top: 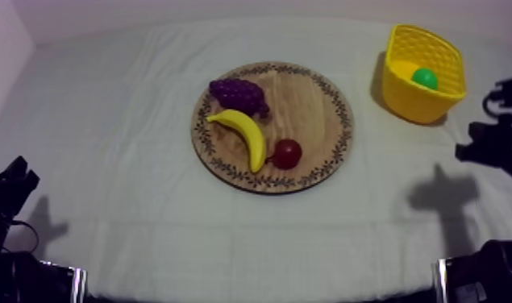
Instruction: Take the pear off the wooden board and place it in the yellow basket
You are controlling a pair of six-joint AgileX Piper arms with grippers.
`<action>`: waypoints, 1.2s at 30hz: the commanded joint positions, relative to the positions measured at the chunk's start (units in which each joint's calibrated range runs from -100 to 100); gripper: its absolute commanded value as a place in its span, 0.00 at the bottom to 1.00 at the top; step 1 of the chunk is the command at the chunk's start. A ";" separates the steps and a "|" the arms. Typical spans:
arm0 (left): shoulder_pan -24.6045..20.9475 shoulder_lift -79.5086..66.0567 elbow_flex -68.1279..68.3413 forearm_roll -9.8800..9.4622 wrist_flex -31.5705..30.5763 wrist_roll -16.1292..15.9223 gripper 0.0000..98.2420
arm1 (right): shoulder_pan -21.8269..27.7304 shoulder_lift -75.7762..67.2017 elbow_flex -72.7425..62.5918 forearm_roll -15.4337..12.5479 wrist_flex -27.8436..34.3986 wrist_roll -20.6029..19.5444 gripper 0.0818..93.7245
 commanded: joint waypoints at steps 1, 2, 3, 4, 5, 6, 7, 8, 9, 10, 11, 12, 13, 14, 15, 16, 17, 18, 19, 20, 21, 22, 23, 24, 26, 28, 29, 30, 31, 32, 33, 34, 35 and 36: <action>-0.01 -0.04 0.00 0.01 0.00 -0.01 0.00 | -0.18 -12.68 6.57 0.79 2.23 -2.05 0.01; -0.01 -0.04 0.00 0.01 0.00 -0.01 0.00 | -0.41 -14.93 7.33 1.60 3.36 -3.25 0.01; -0.01 -0.04 0.00 0.01 0.00 -0.01 0.00 | -0.73 -17.06 7.87 2.45 4.77 -4.48 0.01; -0.01 -0.04 0.00 0.01 0.00 -0.03 0.00 | -1.16 -19.17 8.24 3.39 6.35 -5.80 0.01; -0.01 -0.04 0.00 0.01 0.00 -0.02 0.00 | -1.69 -21.25 8.51 4.43 7.98 -7.29 0.01; -0.01 -0.04 0.00 0.01 0.00 -0.02 0.00 | -2.20 -23.25 8.69 5.45 9.58 -8.87 0.01; -0.01 -0.04 0.00 0.01 0.00 -0.02 0.00 | -2.65 -25.18 8.82 6.25 11.07 -10.31 0.01; -0.01 -0.04 0.00 0.01 0.00 -0.03 0.00 | -3.03 -27.11 8.91 6.81 12.57 -11.50 0.01; -0.01 -0.04 0.00 0.01 0.00 -0.04 0.00 | -3.41 -29.00 8.97 7.38 14.05 -12.67 0.01; -0.01 -0.04 0.00 0.01 0.00 -0.04 0.00 | -3.82 -30.76 8.98 8.27 15.58 -14.13 0.01; -0.01 -0.04 0.00 0.01 0.00 -0.03 0.00 | -4.17 -32.27 8.99 9.15 16.96 -15.57 0.01; -0.01 -0.04 0.00 0.01 0.00 -0.03 0.00 | -4.44 -33.53 9.00 9.75 18.21 -16.66 0.01; -0.01 -0.04 0.00 0.01 0.00 -0.02 0.00 | -4.65 -34.62 8.97 10.12 19.29 -17.60 0.01; -0.01 -0.04 0.00 0.01 0.00 -0.03 0.00 | -4.80 -35.38 8.91 10.37 20.14 -18.50 0.01; -0.01 -0.04 0.00 0.01 0.00 -0.04 0.00 | -4.93 -35.91 8.84 10.57 20.87 -19.27 0.01; -0.01 -0.04 0.00 0.01 0.00 -0.03 0.00 | -5.04 -36.28 8.79 10.72 21.44 -19.85 0.01; -0.01 -0.04 0.00 0.01 0.00 -0.03 0.00 | -5.14 -36.54 8.72 10.81 21.86 -20.33 0.01; -0.01 -0.04 0.00 0.01 0.00 -0.02 0.00 | -5.21 -36.72 8.68 10.88 22.20 -20.73 0.01; -0.01 -0.04 0.00 0.01 0.00 -0.02 0.00 | -5.28 -36.85 8.64 10.93 22.44 -20.87 0.01; -0.01 -0.04 0.00 0.01 0.00 -0.02 0.00 | -5.45 -36.94 8.65 10.98 22.56 -20.63 0.01; -0.01 -0.04 0.00 0.01 0.00 -0.01 0.00 | -5.59 -37.00 8.69 11.02 22.50 -19.97 0.01; -0.01 -0.04 0.00 0.01 0.00 -0.01 0.00 | -5.69 -37.05 8.72 11.04 22.43 -18.89 0.01; -0.01 -0.04 0.00 0.01 0.00 -0.03 0.00 | -5.75 -37.08 8.74 11.06 22.39 -17.50 0.01; -0.01 -0.04 0.00 0.01 0.00 -0.04 0.00 | -5.80 -37.10 8.75 11.07 22.35 -15.89 0.01; -0.01 -0.04 0.00 0.01 0.00 -0.01 0.00 | -5.86 -37.13 8.77 11.08 22.31 -12.51 0.01; -0.01 -0.04 0.00 0.01 0.00 -0.02 0.00 | -5.89 -37.14 8.78 11.09 22.29 -9.68 0.01; -0.01 -0.04 0.00 0.01 0.00 -0.04 0.00 | -5.89 -37.14 8.78 11.09 22.29 -8.65 0.01; -0.01 -0.04 0.00 0.01 0.00 -0.03 0.00 | -5.90 -37.14 8.78 11.09 22.28 -7.88 0.01; -0.01 -0.04 0.00 0.01 0.00 -0.01 0.00 | -5.90 -37.15 8.78 11.09 22.28 -7.33 0.01; -0.01 -0.04 0.00 0.01 0.00 -0.01 0.00 | -5.91 -37.15 8.78 11.09 22.28 -7.00 0.01; -0.01 -0.04 0.00 0.01 0.00 -0.02 0.00 | -5.91 -37.15 8.79 11.09 22.28 -6.85 0.01; -0.01 -0.04 0.00 0.01 0.00 -0.03 0.00 | -5.91 -37.15 8.79 11.09 22.28 -6.81 0.01; -0.01 -0.04 0.00 0.01 0.00 -0.03 0.00 | -5.91 -37.15 8.79 11.09 22.28 -6.82 0.01; -0.01 -0.04 0.00 0.01 0.00 -0.02 0.00 | -5.91 -37.15 8.79 11.10 22.28 -6.87 0.01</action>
